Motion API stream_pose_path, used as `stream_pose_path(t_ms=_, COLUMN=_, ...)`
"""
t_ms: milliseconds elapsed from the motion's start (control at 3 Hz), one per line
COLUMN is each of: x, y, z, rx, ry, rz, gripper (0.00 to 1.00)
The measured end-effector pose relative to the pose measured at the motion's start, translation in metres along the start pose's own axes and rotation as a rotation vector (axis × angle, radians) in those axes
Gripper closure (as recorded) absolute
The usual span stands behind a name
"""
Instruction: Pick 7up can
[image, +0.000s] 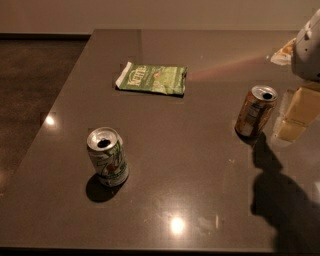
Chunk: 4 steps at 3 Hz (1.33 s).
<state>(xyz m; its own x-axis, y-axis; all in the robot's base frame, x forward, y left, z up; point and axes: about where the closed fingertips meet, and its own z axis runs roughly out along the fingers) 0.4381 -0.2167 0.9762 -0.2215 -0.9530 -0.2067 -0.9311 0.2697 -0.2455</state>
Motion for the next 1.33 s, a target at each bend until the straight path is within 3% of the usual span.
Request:
stream_pose_path(t_ms=333, x=0.000, y=0.000, z=0.000, rx=0.000, ry=0.000, rz=0.000, gripper=0.00)
stream_pose_path(t_ms=667, x=-0.015, y=0.002, z=0.002, rx=-0.015, ry=-0.028, rz=-0.021, gripper=0.00)
stream_pose_path(t_ms=1333, x=-0.082, y=0.029, z=0.017, rx=-0.093, ry=-0.209, rz=-0.124, gripper=0.00)
